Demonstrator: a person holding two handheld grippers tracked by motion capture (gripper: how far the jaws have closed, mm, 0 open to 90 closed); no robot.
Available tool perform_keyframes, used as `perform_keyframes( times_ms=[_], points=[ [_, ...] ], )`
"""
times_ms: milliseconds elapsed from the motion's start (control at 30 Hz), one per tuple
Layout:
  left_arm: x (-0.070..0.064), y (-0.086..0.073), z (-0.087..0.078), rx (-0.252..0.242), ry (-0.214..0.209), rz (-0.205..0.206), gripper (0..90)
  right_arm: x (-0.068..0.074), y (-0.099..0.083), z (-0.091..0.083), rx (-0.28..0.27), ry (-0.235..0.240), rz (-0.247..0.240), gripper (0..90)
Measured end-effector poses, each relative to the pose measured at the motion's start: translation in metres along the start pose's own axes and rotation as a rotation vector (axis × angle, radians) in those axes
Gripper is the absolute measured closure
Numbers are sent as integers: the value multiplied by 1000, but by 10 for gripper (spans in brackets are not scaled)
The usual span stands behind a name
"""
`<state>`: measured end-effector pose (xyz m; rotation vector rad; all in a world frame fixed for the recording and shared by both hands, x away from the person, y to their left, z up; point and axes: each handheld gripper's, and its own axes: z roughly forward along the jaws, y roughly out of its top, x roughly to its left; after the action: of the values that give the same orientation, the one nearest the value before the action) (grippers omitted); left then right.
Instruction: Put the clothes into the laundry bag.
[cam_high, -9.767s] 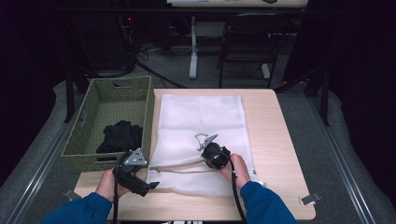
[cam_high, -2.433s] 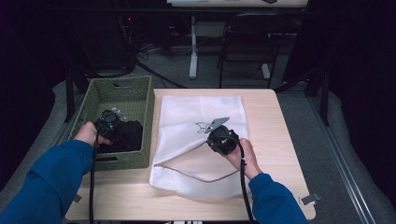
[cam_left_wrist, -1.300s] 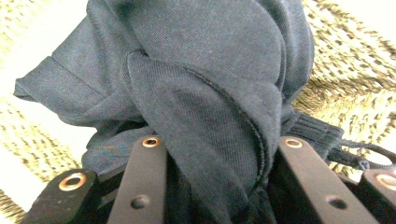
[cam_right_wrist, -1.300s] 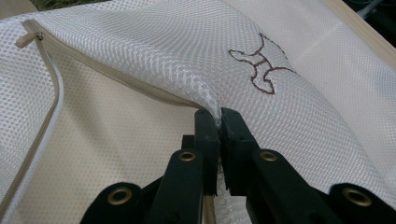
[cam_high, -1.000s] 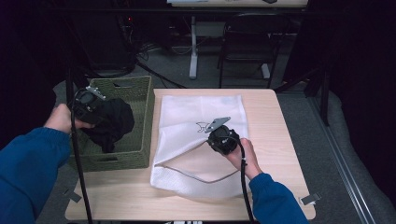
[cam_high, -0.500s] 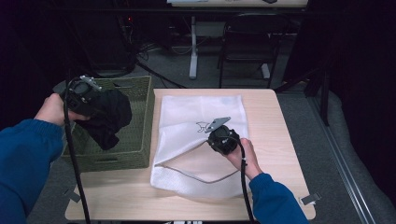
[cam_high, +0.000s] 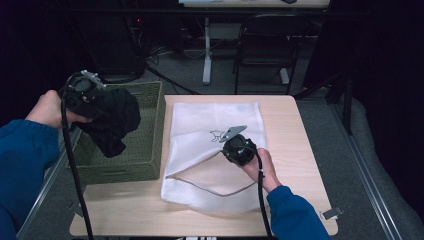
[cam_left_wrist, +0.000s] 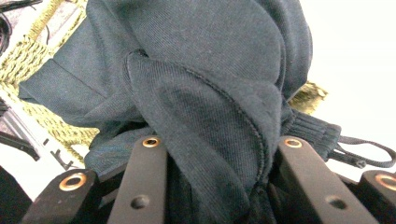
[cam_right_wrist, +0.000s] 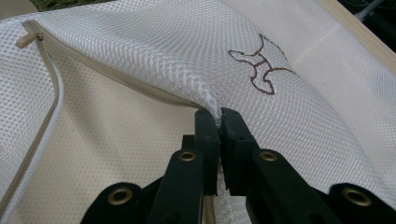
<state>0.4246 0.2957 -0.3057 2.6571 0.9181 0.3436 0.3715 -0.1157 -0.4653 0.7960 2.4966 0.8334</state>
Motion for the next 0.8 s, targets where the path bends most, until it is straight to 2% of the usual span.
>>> perform_keyframes(
  times_ms=[133,333,533,700,800],
  points=[
    [-8,3,-9,-2,-14,-1,684,-1,-1,1,4,3,1,870],
    [-28,4,-23,-24,-46,16,684,0,-1,0,4,1,-5,870],
    [-51,9,-32,-8,-59,82,683,1,0,0,3,-2,-7,870],
    [-71,15,-36,10,-72,114,683,1,0,0,4,2,0,870],
    [-81,18,-38,3,-106,130,682,1,-1,0,5,1,-3,870]
  ],
)
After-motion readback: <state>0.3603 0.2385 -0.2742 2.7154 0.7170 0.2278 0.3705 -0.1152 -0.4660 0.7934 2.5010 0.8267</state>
